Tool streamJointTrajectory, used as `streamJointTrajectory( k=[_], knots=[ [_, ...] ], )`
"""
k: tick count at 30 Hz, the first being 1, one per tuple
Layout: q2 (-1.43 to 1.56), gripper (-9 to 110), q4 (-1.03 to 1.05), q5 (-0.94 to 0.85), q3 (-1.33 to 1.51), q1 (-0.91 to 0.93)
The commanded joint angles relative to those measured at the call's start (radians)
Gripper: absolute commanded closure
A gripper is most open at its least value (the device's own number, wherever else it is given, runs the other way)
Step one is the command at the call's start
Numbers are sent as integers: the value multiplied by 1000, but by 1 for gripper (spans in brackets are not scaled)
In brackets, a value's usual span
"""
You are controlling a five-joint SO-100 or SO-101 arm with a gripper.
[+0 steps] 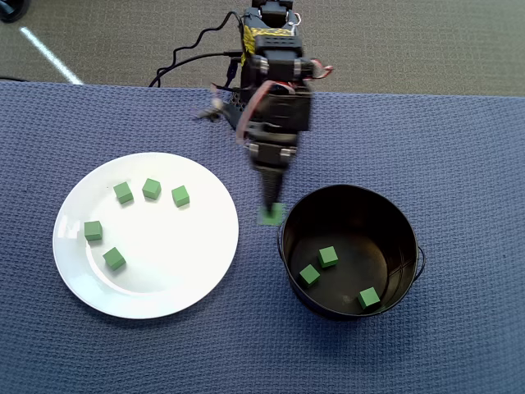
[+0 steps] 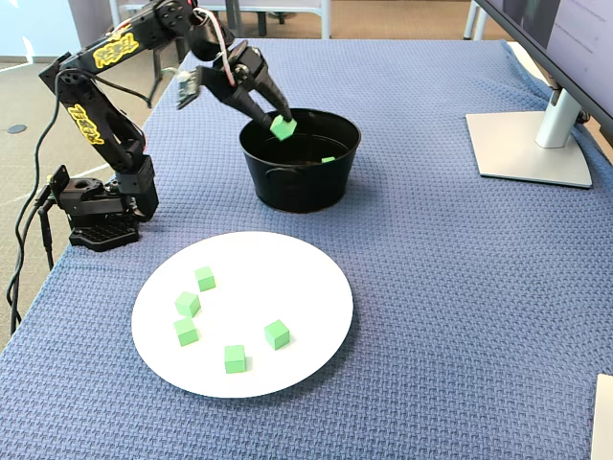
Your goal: Pick up the green cubes from the white plate and place them in the black recipient
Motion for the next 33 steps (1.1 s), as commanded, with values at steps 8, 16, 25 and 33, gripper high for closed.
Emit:
streamJointTrajectory(
  k=[8, 16, 25, 33],
  knots=[
    [-285, 102, -186, 43, -55, -288],
    [-362, 102, -196, 46, -110, -388],
    [-328, 74, -114, 23, -156, -310],
    [-261, 79, 179, 5, -379, -81]
  ],
)
